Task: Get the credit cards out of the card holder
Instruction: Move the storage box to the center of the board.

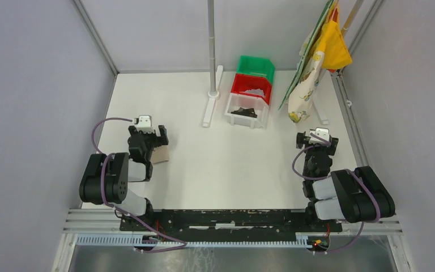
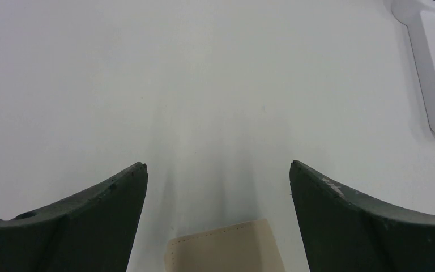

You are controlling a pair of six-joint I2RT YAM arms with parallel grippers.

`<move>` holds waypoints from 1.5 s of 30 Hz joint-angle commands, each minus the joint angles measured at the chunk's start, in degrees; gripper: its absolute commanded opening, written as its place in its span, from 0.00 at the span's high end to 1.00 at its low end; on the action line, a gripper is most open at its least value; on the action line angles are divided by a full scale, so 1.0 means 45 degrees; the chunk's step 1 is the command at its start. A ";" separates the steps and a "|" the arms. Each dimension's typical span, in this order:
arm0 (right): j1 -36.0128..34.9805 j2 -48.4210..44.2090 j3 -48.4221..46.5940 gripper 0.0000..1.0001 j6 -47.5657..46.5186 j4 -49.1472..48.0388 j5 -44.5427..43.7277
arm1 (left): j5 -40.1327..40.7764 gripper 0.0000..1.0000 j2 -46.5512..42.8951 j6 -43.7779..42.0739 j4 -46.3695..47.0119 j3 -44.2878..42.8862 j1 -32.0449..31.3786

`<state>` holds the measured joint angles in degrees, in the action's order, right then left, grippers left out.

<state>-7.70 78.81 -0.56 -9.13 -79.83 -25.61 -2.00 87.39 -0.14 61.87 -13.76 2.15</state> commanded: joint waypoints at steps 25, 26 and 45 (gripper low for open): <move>-0.0587 -0.6131 -0.3018 0.02 0.4576 1.2179 0.1813 | -0.4636 0.00 -0.2302 -0.1548 -1.2352 -0.6295 0.1775; -0.0589 -0.6442 -0.3110 0.02 0.5359 1.2318 0.2179 | -0.4756 0.00 -0.2528 -0.1667 -1.2722 -0.6402 0.1776; -0.8513 -0.0939 -0.9997 0.02 0.3677 1.6043 0.1027 | -0.4812 0.00 -0.2606 -0.2884 -1.8207 -0.9861 0.2123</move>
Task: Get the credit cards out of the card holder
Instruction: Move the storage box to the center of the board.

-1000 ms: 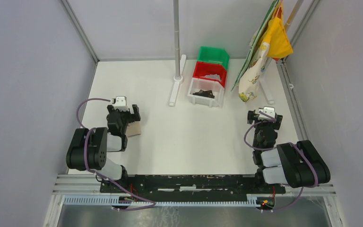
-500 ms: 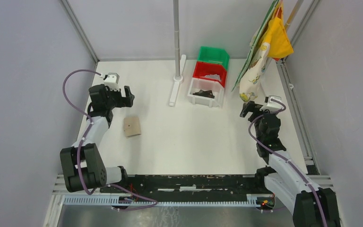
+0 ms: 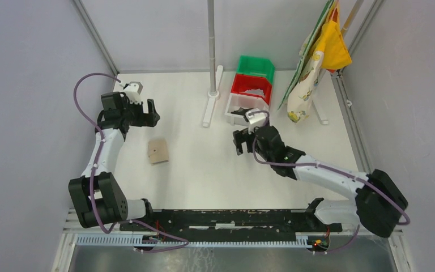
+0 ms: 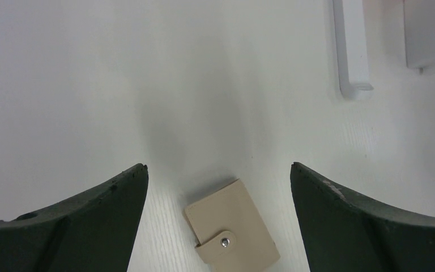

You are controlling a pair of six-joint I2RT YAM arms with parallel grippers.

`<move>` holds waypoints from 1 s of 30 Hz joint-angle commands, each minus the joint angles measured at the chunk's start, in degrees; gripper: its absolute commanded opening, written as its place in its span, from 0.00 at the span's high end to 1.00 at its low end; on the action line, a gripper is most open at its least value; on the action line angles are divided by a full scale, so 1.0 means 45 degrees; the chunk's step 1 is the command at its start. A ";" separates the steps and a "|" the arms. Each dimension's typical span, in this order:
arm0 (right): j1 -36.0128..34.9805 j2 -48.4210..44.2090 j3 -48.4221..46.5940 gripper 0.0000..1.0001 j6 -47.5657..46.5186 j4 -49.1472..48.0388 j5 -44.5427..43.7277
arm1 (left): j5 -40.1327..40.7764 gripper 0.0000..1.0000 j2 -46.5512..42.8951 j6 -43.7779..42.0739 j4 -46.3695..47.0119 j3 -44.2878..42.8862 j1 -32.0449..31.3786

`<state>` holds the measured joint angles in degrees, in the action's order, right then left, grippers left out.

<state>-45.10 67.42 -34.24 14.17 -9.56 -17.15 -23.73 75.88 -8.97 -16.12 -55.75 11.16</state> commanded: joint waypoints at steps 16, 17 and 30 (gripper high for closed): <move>0.3665 0.9964 -1.4402 0.05 -0.4869 0.5684 0.2715 | -0.0052 0.00 0.0533 -0.2035 -0.2067 -0.0645 0.0206; 0.3814 1.0295 -1.4600 0.04 -0.4911 0.5722 0.2859 | -0.0088 0.00 0.0569 -0.2094 -0.2136 -0.0684 0.0210; 0.4614 1.2688 -1.5842 0.07 -0.5842 0.6021 0.3373 | -0.1018 0.00 0.1132 -0.2411 -0.2912 -0.1010 0.0214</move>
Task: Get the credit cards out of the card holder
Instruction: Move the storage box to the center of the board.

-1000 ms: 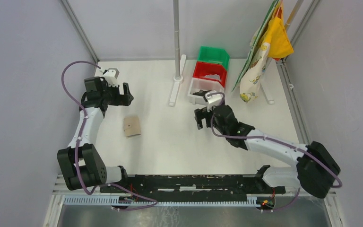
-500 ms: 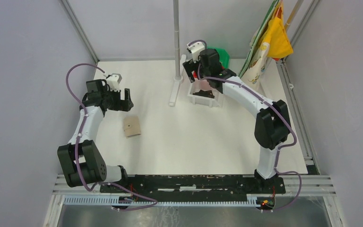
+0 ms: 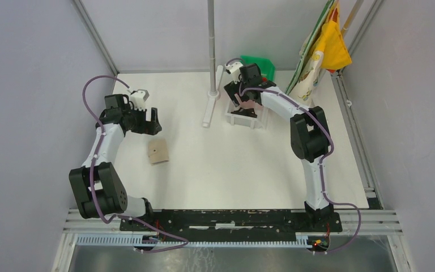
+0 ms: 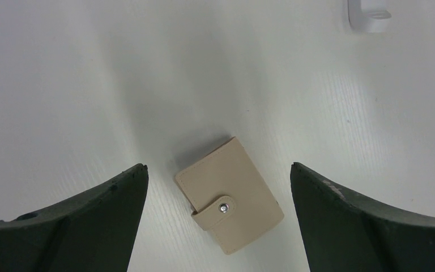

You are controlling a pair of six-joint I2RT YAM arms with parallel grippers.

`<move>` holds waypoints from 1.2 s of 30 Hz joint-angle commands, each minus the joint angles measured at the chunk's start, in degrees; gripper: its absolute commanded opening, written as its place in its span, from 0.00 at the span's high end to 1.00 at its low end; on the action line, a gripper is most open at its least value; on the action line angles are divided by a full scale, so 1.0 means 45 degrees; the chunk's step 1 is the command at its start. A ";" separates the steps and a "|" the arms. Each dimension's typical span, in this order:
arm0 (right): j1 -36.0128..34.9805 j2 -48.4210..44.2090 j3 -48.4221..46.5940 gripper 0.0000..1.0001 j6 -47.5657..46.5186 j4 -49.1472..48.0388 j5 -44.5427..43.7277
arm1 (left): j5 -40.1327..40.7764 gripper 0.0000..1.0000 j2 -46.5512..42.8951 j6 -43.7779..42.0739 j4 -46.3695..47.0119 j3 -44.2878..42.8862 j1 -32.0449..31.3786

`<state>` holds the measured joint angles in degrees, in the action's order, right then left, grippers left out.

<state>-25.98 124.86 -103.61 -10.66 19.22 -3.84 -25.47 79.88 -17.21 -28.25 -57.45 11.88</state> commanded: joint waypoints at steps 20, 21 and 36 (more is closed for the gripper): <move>0.0891 -0.0955 0.2443 0.39 0.0069 -0.1532 0.1338 | 0.0056 0.00 -0.0172 -0.3853 -0.2625 -0.0566 0.0069; 0.0900 -0.1171 0.2696 0.43 0.0147 -0.1672 0.1359 | 0.0156 0.00 -0.0201 -0.3902 -0.2645 -0.0555 0.0077; -0.0206 -0.4065 0.6828 0.75 0.1090 -0.2569 -0.0869 | 0.0352 0.00 -0.0529 -0.4055 -0.3087 -0.0456 0.0069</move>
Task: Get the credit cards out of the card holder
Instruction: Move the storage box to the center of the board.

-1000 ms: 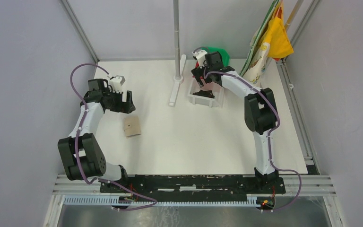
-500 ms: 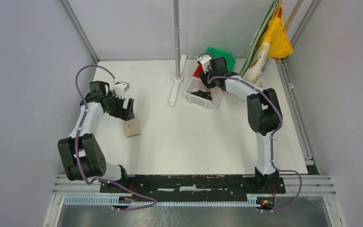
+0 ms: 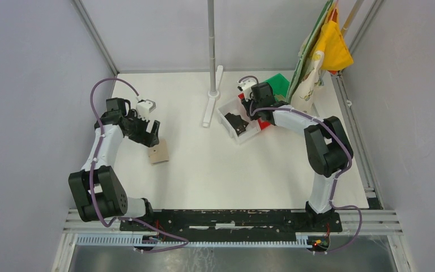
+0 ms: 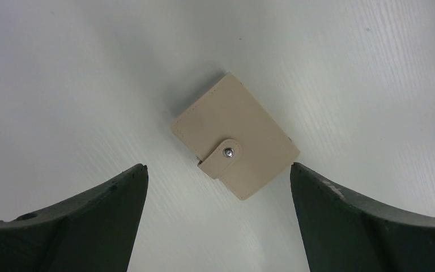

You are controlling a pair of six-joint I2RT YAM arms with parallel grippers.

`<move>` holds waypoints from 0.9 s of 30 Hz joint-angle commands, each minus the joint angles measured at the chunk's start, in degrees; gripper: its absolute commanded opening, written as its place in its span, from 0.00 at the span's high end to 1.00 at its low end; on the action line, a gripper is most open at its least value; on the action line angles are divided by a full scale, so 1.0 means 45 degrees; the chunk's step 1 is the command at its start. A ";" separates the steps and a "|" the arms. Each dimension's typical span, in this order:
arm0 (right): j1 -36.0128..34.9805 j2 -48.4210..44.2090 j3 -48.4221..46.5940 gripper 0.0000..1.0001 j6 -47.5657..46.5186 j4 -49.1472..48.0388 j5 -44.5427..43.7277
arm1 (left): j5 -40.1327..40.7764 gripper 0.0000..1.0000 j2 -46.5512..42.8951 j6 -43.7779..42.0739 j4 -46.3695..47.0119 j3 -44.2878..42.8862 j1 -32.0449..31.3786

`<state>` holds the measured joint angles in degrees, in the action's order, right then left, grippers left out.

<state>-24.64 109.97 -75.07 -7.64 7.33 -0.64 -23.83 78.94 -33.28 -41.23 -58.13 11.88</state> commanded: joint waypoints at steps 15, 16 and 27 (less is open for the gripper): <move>-0.2372 -0.2480 0.2853 1.00 0.6099 0.0271 -0.5892 | -0.0110 0.00 -0.0317 -0.0720 0.0006 0.0034 0.0163; -0.2581 -0.2461 0.2907 1.00 0.6644 0.0429 -0.6200 | -0.0113 0.00 -0.0374 -0.0739 0.0013 0.0072 0.0174; -0.3854 -0.1925 0.2236 1.00 1.1300 0.1943 -0.8234 | 0.0062 0.00 -0.0883 -0.1295 -0.0138 0.0359 0.0192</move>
<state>-41.63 100.60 -63.31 33.74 13.26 -33.91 -23.79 77.67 -35.62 -41.91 -56.49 12.32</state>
